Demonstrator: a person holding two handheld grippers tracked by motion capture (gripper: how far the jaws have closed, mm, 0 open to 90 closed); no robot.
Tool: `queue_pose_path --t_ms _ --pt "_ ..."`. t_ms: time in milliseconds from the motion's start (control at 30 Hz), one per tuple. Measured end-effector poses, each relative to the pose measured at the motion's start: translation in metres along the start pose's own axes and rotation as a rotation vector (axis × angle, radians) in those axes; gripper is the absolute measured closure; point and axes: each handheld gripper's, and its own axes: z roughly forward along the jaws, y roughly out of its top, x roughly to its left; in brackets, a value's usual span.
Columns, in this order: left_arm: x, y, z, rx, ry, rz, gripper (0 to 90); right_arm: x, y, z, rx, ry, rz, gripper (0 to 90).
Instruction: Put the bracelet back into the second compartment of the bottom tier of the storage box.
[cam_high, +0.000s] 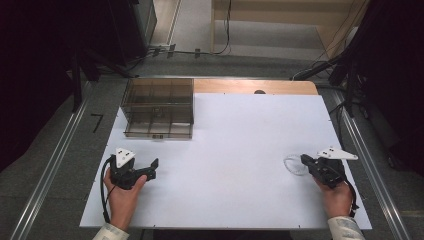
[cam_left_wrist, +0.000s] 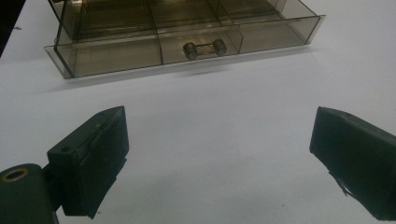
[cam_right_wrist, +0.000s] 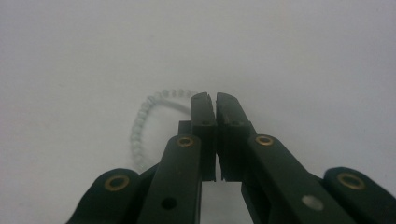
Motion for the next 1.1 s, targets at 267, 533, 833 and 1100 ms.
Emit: queue_pose_path --t_ms 267,533,833,1100 --pt "0.000 0.000 0.001 -0.002 -0.004 0.004 5.5 0.013 0.011 -0.012 -0.073 0.038 -0.014 84.5" --pt "-0.001 0.000 0.001 0.000 -0.001 0.006 5.5 0.022 0.018 -0.015 -0.092 0.069 -0.031 84.5" --pt "-0.001 0.000 0.002 0.001 0.006 0.005 5.5 0.037 0.032 -0.013 -0.117 0.096 -0.059 84.5" --pt "-0.001 0.000 0.002 0.000 0.006 0.009 5.5 0.055 0.045 -0.004 -0.130 0.137 -0.088 84.5"
